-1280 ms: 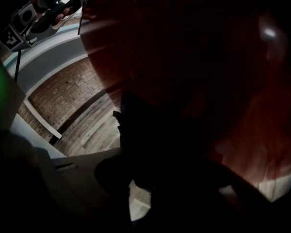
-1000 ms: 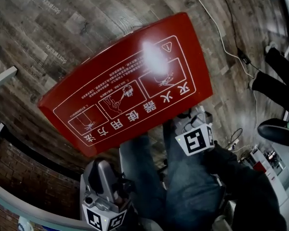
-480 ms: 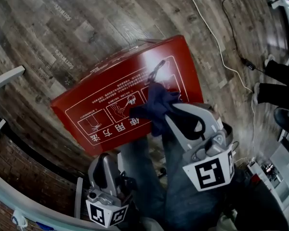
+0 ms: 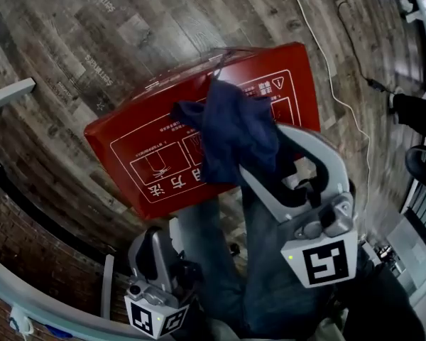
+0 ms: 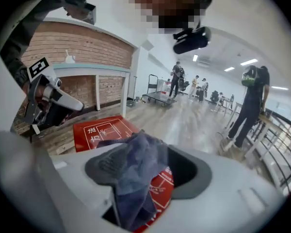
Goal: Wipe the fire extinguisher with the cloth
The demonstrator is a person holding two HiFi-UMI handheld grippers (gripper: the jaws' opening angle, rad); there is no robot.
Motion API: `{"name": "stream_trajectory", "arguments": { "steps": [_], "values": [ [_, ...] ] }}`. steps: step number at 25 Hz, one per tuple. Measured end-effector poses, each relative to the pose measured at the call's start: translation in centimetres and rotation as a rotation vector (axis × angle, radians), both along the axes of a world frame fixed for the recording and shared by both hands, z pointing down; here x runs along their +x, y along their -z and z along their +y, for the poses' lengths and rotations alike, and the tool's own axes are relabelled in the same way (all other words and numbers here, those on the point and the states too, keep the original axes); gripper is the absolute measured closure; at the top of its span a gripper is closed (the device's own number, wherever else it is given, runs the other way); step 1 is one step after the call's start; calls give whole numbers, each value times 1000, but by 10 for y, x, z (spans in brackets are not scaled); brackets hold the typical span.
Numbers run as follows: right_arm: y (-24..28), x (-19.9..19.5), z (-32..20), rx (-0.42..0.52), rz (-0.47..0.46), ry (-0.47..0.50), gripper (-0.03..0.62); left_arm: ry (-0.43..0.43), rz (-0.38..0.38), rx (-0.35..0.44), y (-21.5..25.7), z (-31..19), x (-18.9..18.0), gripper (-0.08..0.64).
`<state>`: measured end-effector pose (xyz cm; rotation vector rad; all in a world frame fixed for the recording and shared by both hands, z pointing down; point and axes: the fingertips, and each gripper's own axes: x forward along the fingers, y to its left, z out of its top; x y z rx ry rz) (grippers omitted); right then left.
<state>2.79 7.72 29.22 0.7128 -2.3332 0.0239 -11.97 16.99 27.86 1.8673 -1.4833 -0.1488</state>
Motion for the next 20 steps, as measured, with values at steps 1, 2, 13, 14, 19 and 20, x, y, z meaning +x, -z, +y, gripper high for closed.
{"name": "stream_trajectory", "arguments": {
  "steps": [1, 2, 13, 14, 19, 20],
  "values": [
    [1, 9, 3, -10, 23, -14, 293, 5, 4, 1, 0, 1, -2, 558],
    [1, 15, 8, -20, 54, -12, 269, 7, 9, 2, -1, 1, -3, 558],
    [-40, -26, 11, 28, 134, 176, 500, 10, 27, 12, -1, 8, -11, 558],
    [-40, -17, 4, 41, 157, 156, 505, 13, 28, 12, -1, 10, -13, 558],
    [-47, 46, -26, -89, 166, -170, 511, 42, 32, 7, -3, 14, -27, 558],
    [-47, 37, -26, -99, 134, -192, 514, 48, 32, 8, -4, 14, -30, 558]
  ]
}}
